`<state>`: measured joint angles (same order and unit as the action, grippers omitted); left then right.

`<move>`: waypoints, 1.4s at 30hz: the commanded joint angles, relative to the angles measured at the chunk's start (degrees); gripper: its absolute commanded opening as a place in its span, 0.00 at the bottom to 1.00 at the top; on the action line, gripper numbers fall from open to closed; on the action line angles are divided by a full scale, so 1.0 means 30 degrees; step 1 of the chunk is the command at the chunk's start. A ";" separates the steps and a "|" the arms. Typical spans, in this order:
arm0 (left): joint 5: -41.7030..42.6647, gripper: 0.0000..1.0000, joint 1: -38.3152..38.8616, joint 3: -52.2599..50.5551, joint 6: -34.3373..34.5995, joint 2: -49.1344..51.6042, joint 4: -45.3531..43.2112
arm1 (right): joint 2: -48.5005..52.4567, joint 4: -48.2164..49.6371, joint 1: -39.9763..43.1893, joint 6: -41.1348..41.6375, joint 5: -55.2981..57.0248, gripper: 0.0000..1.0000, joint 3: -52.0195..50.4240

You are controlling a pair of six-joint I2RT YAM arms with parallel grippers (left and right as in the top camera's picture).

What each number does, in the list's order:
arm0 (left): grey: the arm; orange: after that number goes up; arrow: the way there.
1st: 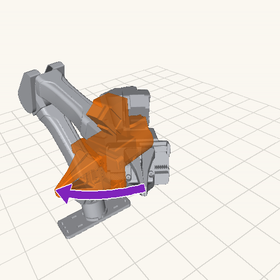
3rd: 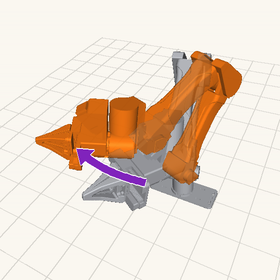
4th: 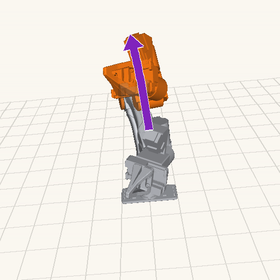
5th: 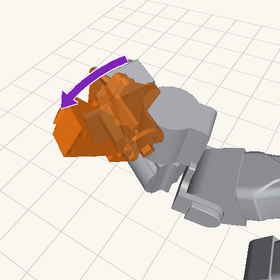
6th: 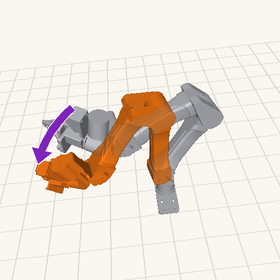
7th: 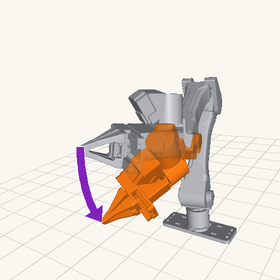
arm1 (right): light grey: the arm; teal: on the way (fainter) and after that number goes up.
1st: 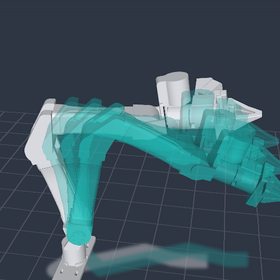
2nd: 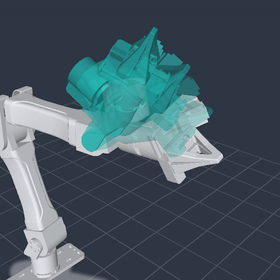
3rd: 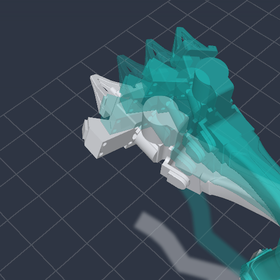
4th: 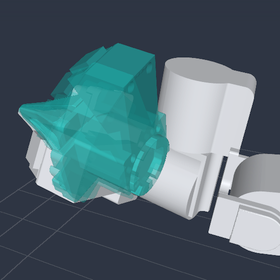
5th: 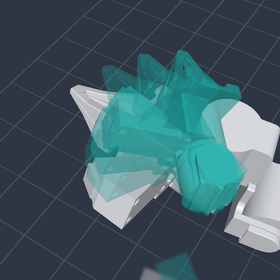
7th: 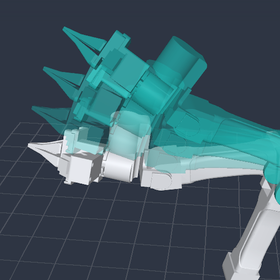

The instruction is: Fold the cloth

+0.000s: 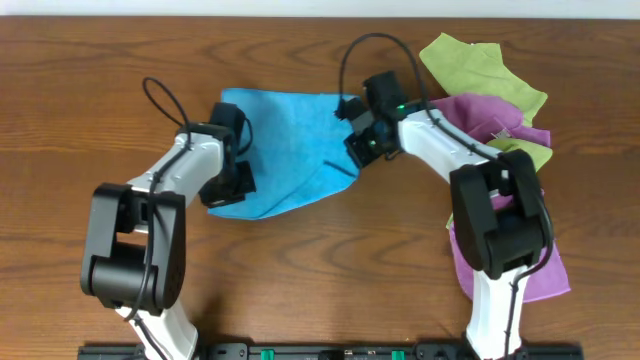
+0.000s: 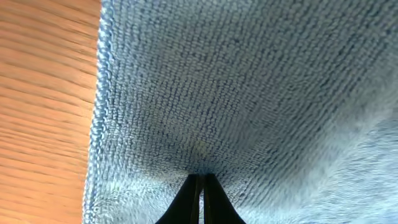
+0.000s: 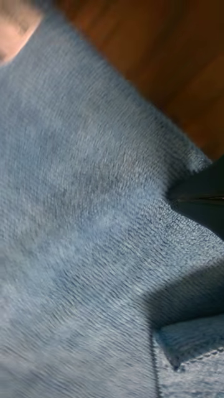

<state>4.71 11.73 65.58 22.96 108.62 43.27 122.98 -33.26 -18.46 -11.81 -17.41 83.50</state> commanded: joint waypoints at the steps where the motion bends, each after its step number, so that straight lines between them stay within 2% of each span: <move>1: 0.0211 0.06 0.0423 -0.0561 0.0517 0.0321 0.0058 | 0.1064 -0.0568 0.1020 0.0714 0.1180 0.01 -0.0226; 13: -0.0058 0.06 0.0525 -0.0561 0.0590 0.0321 -0.0044 | 0.0160 -0.2594 0.1275 0.0714 -0.1078 0.01 0.1107; 14: -0.0066 0.06 0.0532 -0.0561 0.0590 0.0321 -0.0029 | -0.0095 -0.3002 0.1275 0.0685 -0.1348 0.05 0.1515; 15: -0.0066 0.06 0.0532 -0.0561 0.0634 0.0321 -0.0029 | -0.0342 -0.3381 0.1275 0.0627 -0.1537 0.14 0.1887; 16: -0.0066 0.05 0.0532 -0.0561 0.0656 0.0321 -0.0029 | -0.0612 -0.3789 0.1268 0.0583 -0.1625 0.16 0.2229; 20: -0.0073 0.06 0.0532 -0.0561 0.1020 0.0321 -0.0066 | -0.1807 -0.5472 0.1093 -0.1013 -0.2710 0.25 0.3220; 27: -0.0073 0.06 0.0532 -0.0561 0.1158 0.0321 -0.0299 | -0.2914 -0.7497 0.0372 -0.5646 -0.4466 0.24 0.3242; 29: -0.0080 0.06 0.0532 -0.0561 0.1151 0.0321 -0.0306 | -0.2841 -0.7592 0.0160 -0.6819 -0.4779 0.24 0.3053; 32: -0.0080 0.06 0.0532 -0.0561 0.1151 0.0321 -0.0306 | -0.2805 -0.7337 -0.0372 -0.8852 -0.4860 0.31 0.2543; 34: -0.0073 0.06 0.0532 -0.0561 0.1151 0.0321 -0.0306 | -0.2805 -0.6936 -0.0656 -0.9602 -0.4772 0.31 0.2149; 42: -0.0073 0.06 0.0532 -0.0561 0.1151 0.0321 -0.0291 | -0.2310 -0.3519 -0.1333 -1.0025 -0.4685 0.37 0.0058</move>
<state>4.10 12.86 65.52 25.71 108.57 43.05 114.63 -45.12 -21.74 -39.53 -30.24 85.52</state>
